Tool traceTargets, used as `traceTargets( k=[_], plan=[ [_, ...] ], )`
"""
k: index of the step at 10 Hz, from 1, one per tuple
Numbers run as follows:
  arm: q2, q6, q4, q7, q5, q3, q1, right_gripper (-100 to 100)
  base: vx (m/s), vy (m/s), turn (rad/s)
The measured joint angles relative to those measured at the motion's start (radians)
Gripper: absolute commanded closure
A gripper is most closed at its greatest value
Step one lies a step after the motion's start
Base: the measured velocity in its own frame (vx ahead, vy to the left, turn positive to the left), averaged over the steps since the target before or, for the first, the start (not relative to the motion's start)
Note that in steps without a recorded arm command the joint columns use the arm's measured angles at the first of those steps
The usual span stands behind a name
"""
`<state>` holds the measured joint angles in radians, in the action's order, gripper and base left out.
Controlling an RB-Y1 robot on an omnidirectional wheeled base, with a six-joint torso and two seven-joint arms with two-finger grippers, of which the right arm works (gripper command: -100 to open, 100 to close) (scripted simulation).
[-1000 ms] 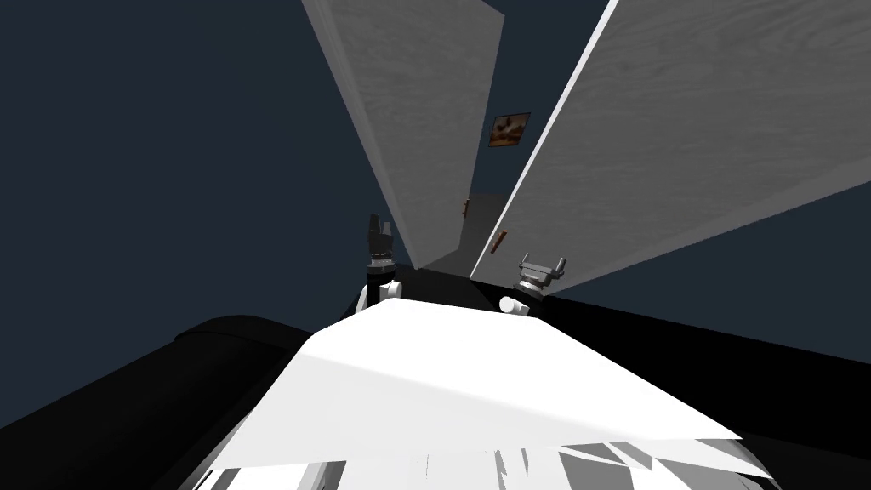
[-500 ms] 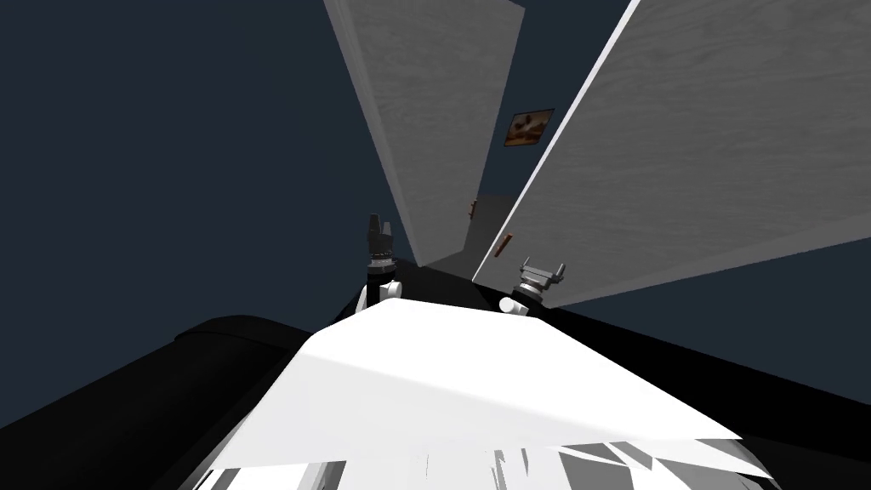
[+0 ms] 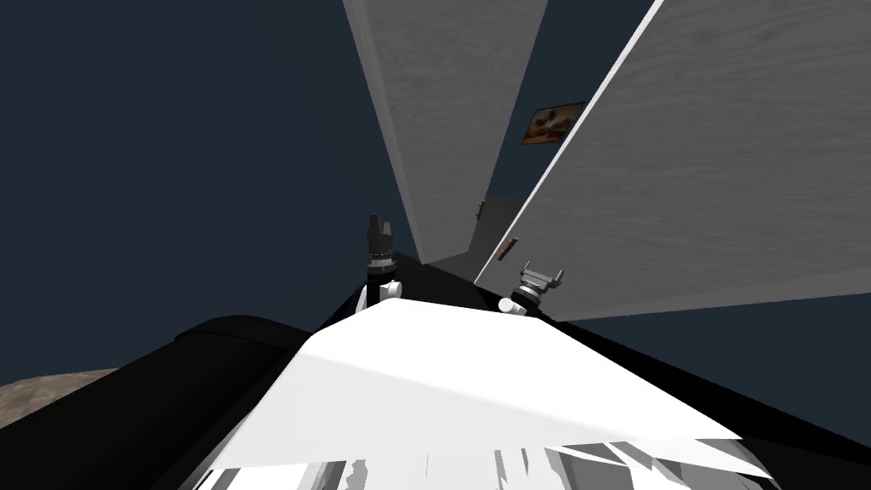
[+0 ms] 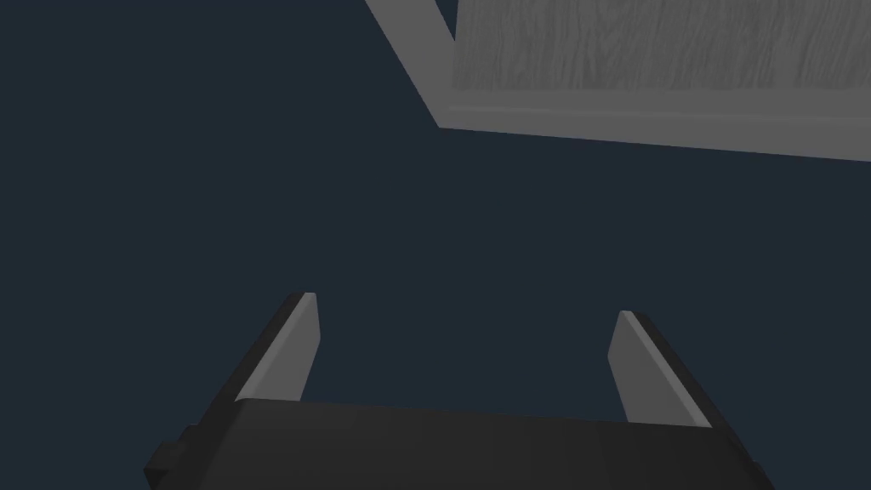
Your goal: Push the door open
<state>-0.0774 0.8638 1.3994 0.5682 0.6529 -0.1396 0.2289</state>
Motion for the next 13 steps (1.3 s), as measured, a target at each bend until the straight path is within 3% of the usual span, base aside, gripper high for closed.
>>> traceTargets(
  k=[2, 6, 10, 13],
  plan=[
    [0.009, 0.017, -0.062, 0.036, 0.031, -0.010, -0.025, -100, -0.034, -0.128, 0.278],
    [0.020, 0.034, -0.124, 0.094, 0.076, -0.025, -0.037, -100, -0.033, -0.091, 0.205],
    [0.035, 0.067, -0.230, 0.167, 0.128, -0.041, -0.069, -100, -0.054, -0.120, 0.347],
    [0.068, 0.087, -0.289, 0.213, 0.173, -0.054, -0.086, -100, -0.070, -0.113, 0.283]
  ],
)
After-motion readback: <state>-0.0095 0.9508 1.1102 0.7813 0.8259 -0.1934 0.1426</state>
